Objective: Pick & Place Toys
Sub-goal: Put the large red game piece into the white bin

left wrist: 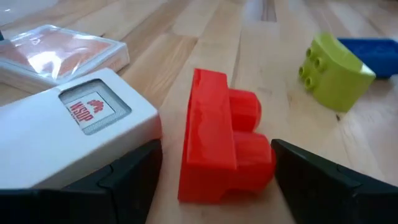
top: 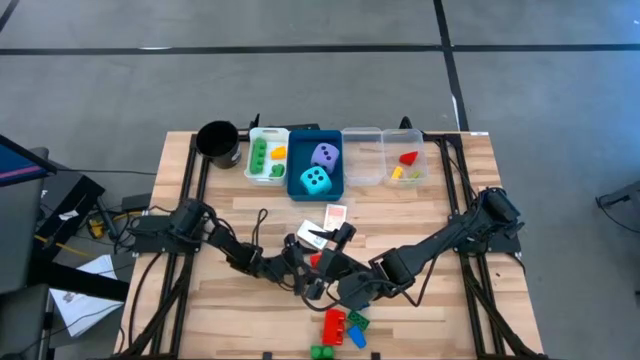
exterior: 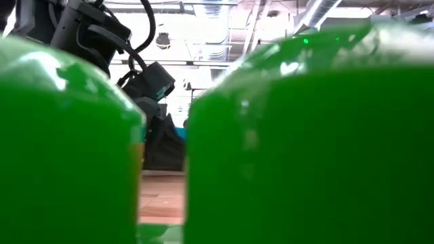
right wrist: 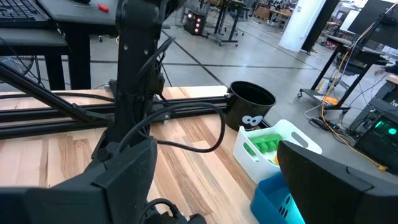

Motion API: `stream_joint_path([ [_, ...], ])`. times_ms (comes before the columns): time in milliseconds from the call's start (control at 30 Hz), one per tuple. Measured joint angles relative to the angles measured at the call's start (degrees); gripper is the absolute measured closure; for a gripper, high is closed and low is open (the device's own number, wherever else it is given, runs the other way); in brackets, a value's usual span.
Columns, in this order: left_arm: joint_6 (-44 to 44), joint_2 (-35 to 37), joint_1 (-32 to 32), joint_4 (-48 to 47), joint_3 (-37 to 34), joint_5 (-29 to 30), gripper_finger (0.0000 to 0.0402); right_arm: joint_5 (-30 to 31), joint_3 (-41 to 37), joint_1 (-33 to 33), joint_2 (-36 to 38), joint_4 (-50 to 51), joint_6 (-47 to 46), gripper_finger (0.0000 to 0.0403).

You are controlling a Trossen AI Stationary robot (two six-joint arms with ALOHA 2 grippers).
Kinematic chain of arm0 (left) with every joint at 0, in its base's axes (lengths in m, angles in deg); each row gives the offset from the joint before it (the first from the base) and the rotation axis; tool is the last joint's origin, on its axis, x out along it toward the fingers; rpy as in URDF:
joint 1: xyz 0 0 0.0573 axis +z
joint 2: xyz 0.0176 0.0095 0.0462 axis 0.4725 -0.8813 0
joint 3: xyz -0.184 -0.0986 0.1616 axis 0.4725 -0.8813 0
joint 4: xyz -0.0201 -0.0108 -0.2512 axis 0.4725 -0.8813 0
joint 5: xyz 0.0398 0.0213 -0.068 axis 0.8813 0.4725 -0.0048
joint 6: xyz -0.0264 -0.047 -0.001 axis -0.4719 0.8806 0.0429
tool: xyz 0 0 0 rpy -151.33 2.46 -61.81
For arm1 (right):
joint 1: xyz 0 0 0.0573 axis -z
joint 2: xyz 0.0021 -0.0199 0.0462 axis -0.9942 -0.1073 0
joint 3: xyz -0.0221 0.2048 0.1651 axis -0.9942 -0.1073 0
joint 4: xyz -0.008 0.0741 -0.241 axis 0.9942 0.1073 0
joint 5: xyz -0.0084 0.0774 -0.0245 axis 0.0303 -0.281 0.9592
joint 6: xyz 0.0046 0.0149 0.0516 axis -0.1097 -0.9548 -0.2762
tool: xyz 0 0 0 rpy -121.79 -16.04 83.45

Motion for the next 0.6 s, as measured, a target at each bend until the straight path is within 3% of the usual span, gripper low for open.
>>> stream_joint_path([
  [200,-1.89,-4.02,0.19,8.23,0.42,0.31,0.0108,0.00,0.00,0.00,0.00,0.16,0.00,0.0076],
  [600,-4.53,-4.03,2.05,3.81,4.37,-0.42,0.0108,0.00,0.00,0.00,0.00,0.08,0.00,0.0076],
])
